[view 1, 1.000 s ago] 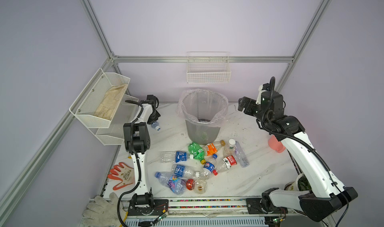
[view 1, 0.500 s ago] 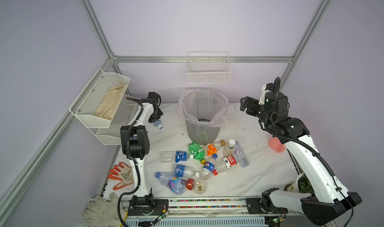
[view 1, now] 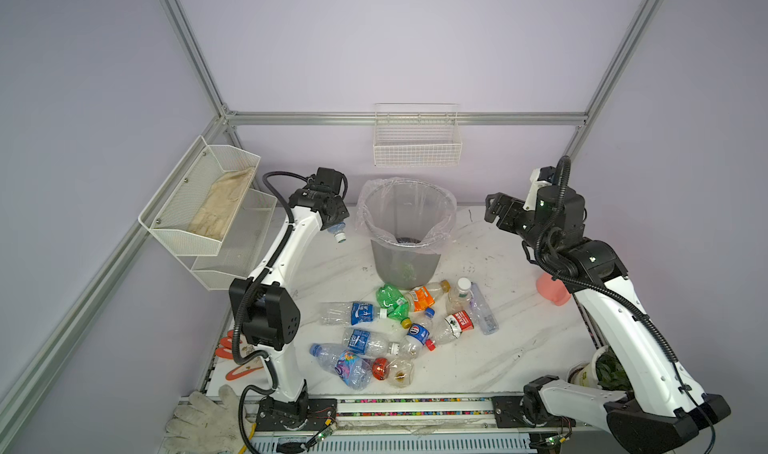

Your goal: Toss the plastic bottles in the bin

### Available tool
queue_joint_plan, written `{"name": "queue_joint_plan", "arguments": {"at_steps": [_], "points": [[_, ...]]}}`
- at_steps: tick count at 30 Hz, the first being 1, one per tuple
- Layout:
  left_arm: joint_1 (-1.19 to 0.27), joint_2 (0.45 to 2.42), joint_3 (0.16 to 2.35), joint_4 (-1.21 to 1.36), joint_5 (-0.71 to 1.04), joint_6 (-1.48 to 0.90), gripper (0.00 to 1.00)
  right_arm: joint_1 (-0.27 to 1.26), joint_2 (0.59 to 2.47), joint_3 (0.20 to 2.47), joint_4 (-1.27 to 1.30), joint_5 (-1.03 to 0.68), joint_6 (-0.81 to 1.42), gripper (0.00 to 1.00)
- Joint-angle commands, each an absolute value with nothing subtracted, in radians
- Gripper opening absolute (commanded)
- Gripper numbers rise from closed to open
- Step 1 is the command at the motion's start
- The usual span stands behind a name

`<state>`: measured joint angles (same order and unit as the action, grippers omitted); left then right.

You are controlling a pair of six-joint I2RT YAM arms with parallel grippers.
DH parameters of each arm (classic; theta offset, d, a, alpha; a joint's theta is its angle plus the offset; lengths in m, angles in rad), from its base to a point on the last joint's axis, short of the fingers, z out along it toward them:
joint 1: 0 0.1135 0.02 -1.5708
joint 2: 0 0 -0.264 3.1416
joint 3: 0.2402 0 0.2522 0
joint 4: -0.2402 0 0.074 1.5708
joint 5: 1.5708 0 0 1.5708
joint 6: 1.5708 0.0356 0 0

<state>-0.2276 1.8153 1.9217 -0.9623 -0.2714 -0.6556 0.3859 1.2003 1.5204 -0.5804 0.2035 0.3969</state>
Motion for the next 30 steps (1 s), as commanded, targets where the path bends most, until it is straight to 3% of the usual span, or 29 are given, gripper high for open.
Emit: {"name": "queue_joint_plan", "arguments": {"at_steps": [1, 8, 12, 20, 30], "points": [[-0.276, 1.72, 2.036, -0.884, -0.317, -0.544, 0.0, 0.38, 1.183, 1.511, -0.582, 0.219, 0.407, 0.98], [-0.414, 1.585, 2.066, -0.71, -0.337, -0.363, 0.0, 0.38, 1.186, 1.515, -0.578, 0.198, 0.417, 0.98], [-0.504, 1.489, 2.016, -0.54, -0.232, -0.24, 0.0, 0.379, 1.187, 1.527, -0.581, 0.195, 0.42, 0.97], [-0.632, 1.19, 1.615, 0.03, 0.087, -0.008, 0.01, 0.378, 1.197, 1.542, -0.58, 0.18, 0.419, 0.98], [-0.631, 1.189, 1.645, 0.013, 0.133, 0.016, 0.0, 0.379, 1.202, 1.56, -0.581, 0.178, 0.416, 0.97]]}}
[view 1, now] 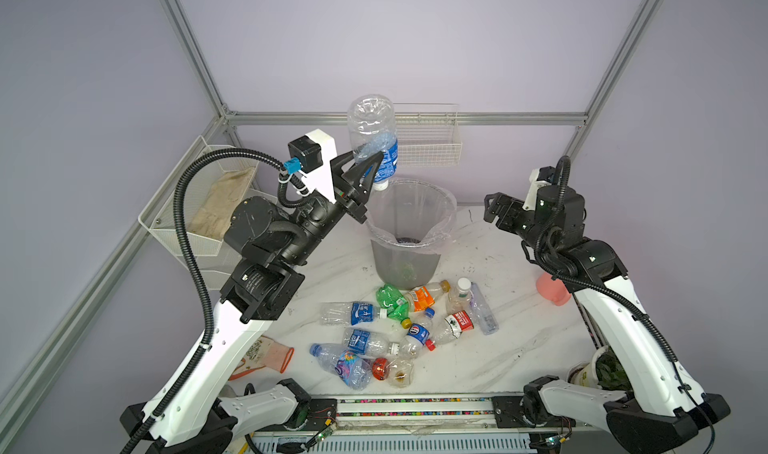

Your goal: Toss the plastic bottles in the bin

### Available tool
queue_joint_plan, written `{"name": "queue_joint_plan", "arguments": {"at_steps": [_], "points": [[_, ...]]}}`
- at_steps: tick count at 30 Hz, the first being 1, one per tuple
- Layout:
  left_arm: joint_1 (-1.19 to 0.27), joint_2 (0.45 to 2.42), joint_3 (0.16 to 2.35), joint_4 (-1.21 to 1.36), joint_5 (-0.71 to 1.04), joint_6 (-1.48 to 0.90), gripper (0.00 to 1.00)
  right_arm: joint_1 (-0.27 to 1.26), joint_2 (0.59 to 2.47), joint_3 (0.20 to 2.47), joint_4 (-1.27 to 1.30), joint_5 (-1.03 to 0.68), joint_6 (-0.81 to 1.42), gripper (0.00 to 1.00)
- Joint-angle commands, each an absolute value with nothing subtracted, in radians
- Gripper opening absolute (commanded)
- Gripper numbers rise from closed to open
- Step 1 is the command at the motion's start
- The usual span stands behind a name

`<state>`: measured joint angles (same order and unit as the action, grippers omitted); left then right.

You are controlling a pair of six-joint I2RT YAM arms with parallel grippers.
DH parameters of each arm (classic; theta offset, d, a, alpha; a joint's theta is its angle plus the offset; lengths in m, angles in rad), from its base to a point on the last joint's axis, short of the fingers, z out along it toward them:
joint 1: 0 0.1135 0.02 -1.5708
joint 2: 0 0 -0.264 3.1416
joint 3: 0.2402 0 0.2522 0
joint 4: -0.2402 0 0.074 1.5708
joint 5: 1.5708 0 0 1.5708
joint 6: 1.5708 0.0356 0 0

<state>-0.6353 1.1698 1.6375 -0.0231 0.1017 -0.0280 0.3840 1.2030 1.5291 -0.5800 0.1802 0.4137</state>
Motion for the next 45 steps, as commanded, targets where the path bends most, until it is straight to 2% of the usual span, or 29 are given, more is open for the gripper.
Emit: {"name": "queue_joint_plan", "arguments": {"at_steps": [1, 8, 12, 14, 15, 16, 18, 24, 33, 45], "points": [[-0.632, 1.192, 1.647, 0.013, 0.134, 0.014, 0.0, 0.379, 1.202, 1.561, -0.581, 0.179, 0.416, 0.97], [-0.632, 1.288, 1.696, -0.084, 0.102, -0.01, 0.0, 0.38, 1.199, 1.55, -0.58, 0.173, 0.416, 0.97], [-0.619, 1.443, 1.777, -0.267, 0.038, -0.038, 0.0, 0.379, 1.2, 1.553, -0.578, 0.17, 0.417, 0.97], [-0.601, 1.517, 1.814, -0.364, 0.049, -0.073, 0.04, 0.379, 1.194, 1.552, -0.58, 0.175, 0.417, 0.97], [-0.594, 1.55, 1.828, -0.411, 0.064, -0.09, 0.16, 0.378, 1.19, 1.551, -0.583, 0.179, 0.417, 0.98], [-0.59, 1.578, 1.854, -0.463, 0.072, -0.1, 0.5, 0.378, 1.184, 1.548, -0.585, 0.184, 0.417, 0.97], [-0.6, 1.604, 1.934, -0.558, 0.071, -0.109, 1.0, 0.378, 1.175, 1.542, -0.59, 0.194, 0.412, 0.97], [-0.626, 1.494, 1.983, -0.482, -0.067, -0.052, 1.0, 0.379, 1.17, 1.523, -0.587, 0.198, 0.415, 0.97], [-0.627, 1.353, 1.861, -0.41, -0.053, -0.077, 1.0, 0.377, 1.187, 1.521, -0.586, 0.176, 0.416, 0.98], [-0.627, 1.31, 1.807, -0.397, -0.068, -0.075, 1.0, 0.378, 1.192, 1.455, -0.623, 0.12, 0.407, 0.97]]}}
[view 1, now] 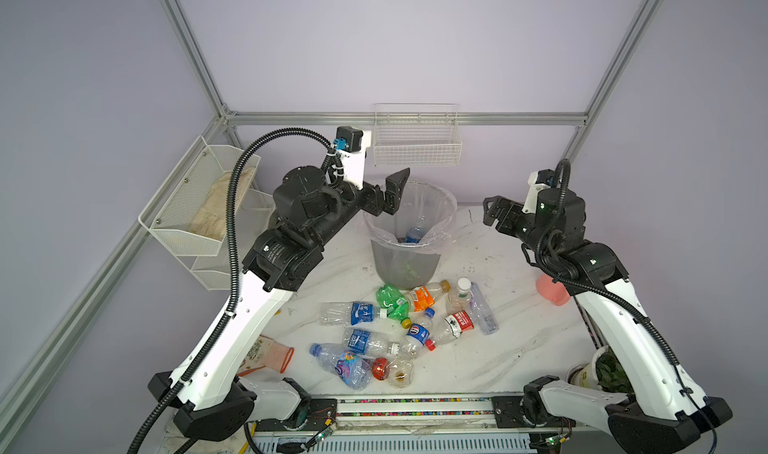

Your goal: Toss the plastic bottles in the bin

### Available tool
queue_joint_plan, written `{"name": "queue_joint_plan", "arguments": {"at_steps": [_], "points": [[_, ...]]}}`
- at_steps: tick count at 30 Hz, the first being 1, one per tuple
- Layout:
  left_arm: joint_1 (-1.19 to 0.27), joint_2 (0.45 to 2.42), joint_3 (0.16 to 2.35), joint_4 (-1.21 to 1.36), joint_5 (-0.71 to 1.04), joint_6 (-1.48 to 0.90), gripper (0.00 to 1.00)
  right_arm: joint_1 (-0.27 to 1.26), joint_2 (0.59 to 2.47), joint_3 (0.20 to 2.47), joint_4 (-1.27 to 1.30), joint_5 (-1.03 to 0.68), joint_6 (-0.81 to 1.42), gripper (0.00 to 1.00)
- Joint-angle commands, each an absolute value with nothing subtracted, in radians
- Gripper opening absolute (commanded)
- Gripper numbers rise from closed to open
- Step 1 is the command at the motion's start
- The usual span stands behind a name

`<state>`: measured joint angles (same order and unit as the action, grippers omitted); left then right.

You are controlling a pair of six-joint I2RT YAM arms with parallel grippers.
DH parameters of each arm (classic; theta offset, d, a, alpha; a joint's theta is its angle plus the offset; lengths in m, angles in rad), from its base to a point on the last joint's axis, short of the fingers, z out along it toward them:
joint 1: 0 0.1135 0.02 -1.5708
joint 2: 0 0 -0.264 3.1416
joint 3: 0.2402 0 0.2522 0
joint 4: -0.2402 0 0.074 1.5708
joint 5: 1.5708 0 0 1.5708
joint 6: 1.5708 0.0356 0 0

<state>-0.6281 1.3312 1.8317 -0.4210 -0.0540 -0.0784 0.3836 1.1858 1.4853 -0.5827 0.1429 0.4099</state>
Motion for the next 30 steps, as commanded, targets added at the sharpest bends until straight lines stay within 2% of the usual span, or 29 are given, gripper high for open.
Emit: {"name": "queue_joint_plan", "arguments": {"at_steps": [1, 4, 9, 15, 30], "points": [[-0.627, 1.306, 1.799, -0.397, -0.072, -0.074, 1.0, 0.379, 1.193, 1.442, -0.63, 0.119, 0.407, 0.97], [-0.627, 1.29, 1.773, -0.396, -0.082, -0.077, 1.0, 0.378, 1.191, 1.399, -0.658, 0.129, 0.408, 0.97], [-0.627, 1.253, 1.707, -0.385, -0.097, -0.096, 1.0, 0.38, 1.189, 1.29, -0.676, 0.053, 0.407, 0.97], [-0.627, 1.213, 1.637, -0.376, -0.122, -0.111, 1.0, 0.396, 1.237, 1.221, -0.716, 0.013, 0.407, 0.89], [-0.625, 1.086, 1.467, -0.405, -0.202, -0.157, 1.0, 0.526, 1.295, 1.114, -0.705, 0.044, 0.452, 0.84]]}}
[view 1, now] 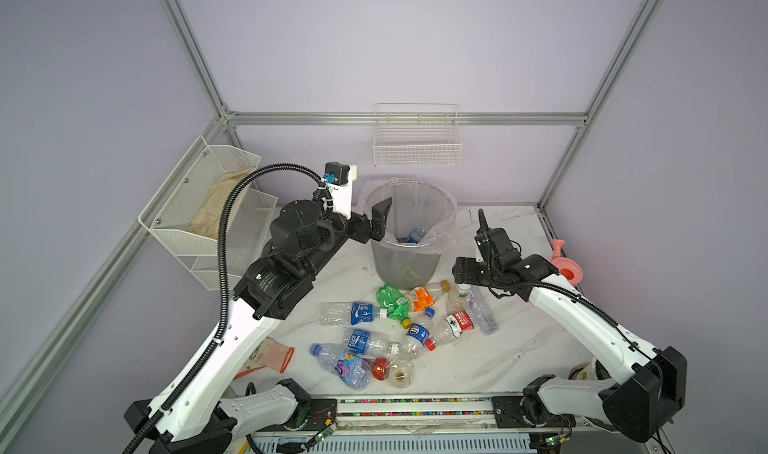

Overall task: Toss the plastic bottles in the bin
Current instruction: 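Lower the right gripper onto the white bottle with green band in the pile, then close the right gripper on the white green-band bottle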

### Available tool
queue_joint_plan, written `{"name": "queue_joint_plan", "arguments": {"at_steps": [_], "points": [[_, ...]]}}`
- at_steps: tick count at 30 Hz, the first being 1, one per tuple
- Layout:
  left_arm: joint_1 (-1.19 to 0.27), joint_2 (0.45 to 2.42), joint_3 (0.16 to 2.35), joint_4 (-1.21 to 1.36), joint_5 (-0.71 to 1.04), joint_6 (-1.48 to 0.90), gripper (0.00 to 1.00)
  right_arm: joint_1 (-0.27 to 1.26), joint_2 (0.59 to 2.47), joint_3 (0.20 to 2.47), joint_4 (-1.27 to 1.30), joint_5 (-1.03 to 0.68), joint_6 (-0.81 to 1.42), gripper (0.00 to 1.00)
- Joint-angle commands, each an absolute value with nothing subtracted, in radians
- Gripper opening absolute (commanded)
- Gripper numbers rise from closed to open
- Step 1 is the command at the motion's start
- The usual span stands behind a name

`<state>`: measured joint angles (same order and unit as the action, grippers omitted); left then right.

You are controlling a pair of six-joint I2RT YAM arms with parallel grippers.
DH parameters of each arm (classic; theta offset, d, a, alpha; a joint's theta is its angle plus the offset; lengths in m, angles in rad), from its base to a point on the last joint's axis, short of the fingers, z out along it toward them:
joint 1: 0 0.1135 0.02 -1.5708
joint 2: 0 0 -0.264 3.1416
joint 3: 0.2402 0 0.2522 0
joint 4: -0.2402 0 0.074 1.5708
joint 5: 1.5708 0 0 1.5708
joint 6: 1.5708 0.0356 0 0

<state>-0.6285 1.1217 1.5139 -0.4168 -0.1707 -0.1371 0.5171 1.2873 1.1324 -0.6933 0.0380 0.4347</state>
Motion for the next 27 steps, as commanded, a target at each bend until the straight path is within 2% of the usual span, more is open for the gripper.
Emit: {"name": "queue_joint_plan", "arguments": {"at_steps": [1, 4, 13, 14, 19, 22, 27], "points": [[-0.626, 1.079, 1.457, -0.408, -0.206, -0.161, 1.0, 0.527, 1.296, 1.109, -0.7, 0.043, 0.452, 0.83], [-0.624, 1.057, 1.435, -0.418, -0.218, -0.167, 1.0, 0.538, 1.312, 1.1, -0.683, 0.03, 0.456, 0.78], [-0.624, 1.012, 1.4, -0.433, -0.259, -0.179, 1.0, 0.605, 1.353, 1.086, -0.7, 0.103, 0.486, 0.73], [-0.624, 1.008, 1.396, -0.434, -0.262, -0.179, 1.0, 0.606, 1.35, 1.085, -0.703, 0.111, 0.49, 0.7], [-0.623, 0.996, 1.38, -0.429, -0.268, -0.186, 1.0, 0.612, 1.335, 1.086, -0.71, 0.148, 0.512, 0.37], [-0.624, 0.994, 1.379, -0.431, -0.273, -0.187, 1.0, 0.617, 1.339, 1.096, -0.727, 0.162, 0.514, 0.24], [-0.62, 0.992, 1.378, -0.434, -0.275, -0.189, 1.0, 0.623, 1.316, 1.136, -0.753, 0.19, 0.507, 0.2]]}}
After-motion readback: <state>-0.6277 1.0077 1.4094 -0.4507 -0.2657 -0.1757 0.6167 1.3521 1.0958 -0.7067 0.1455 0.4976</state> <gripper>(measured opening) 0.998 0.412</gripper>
